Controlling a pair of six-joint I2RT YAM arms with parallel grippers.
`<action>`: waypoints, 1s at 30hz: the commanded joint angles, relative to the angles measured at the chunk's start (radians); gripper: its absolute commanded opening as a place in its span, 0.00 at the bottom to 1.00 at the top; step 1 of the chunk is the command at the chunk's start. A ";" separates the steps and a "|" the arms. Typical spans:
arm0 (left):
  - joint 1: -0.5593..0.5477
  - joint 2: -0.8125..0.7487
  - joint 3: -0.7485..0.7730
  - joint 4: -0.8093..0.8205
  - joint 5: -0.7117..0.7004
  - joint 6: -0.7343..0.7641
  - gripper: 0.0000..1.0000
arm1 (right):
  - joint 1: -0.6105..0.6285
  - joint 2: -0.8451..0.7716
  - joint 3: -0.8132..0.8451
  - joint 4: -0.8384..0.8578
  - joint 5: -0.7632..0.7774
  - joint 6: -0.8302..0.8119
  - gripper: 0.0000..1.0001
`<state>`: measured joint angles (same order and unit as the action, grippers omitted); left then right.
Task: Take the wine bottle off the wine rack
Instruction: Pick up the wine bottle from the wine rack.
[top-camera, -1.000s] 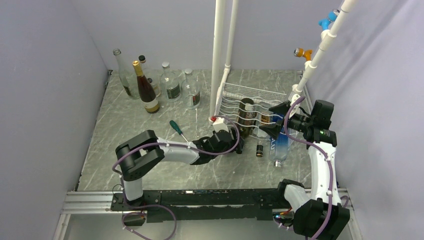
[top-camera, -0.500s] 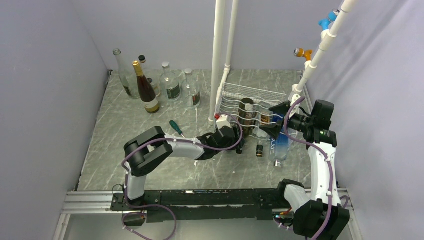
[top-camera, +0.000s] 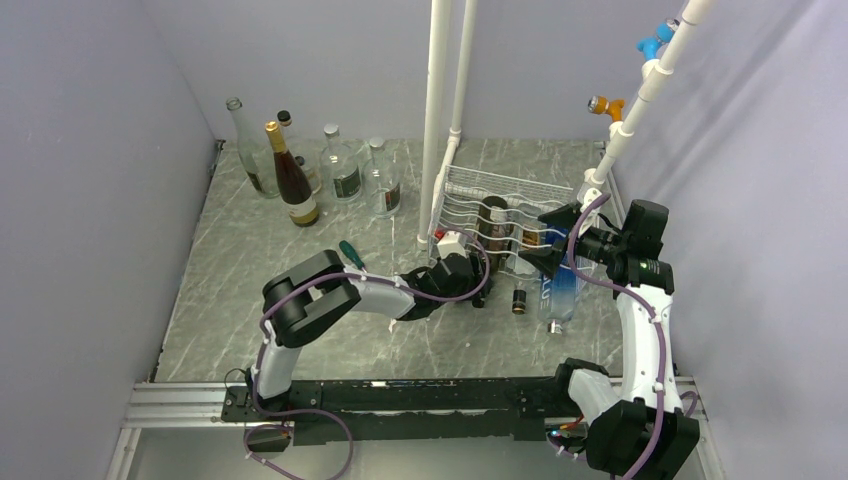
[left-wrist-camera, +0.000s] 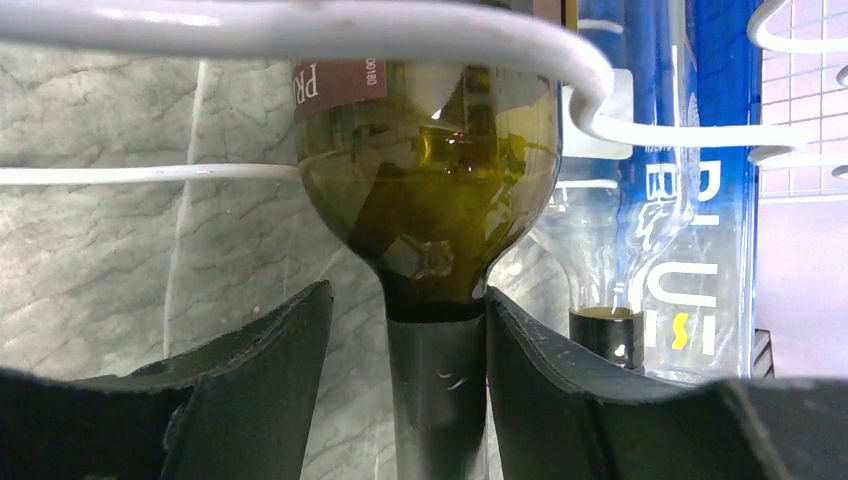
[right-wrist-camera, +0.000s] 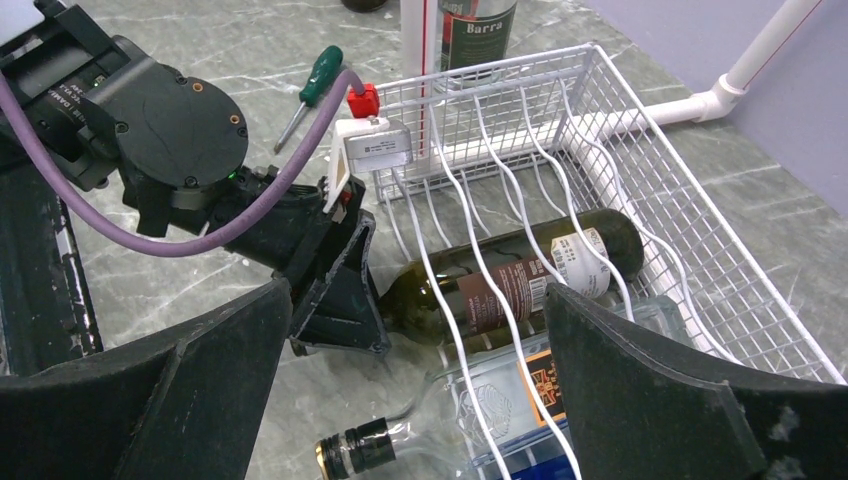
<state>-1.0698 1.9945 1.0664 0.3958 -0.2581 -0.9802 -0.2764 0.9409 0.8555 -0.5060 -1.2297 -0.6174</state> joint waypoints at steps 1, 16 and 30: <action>0.008 0.024 0.025 0.087 0.024 0.031 0.61 | -0.004 -0.011 -0.001 0.029 0.000 -0.009 1.00; 0.021 0.066 0.001 0.179 0.100 0.019 0.54 | -0.005 -0.011 -0.001 0.023 0.001 -0.016 1.00; 0.013 -0.006 -0.060 0.195 0.098 0.006 0.04 | -0.005 -0.012 -0.001 0.018 0.004 -0.027 1.00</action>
<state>-1.0512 2.0529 1.0458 0.5655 -0.1684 -0.9859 -0.2764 0.9413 0.8555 -0.5064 -1.2274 -0.6250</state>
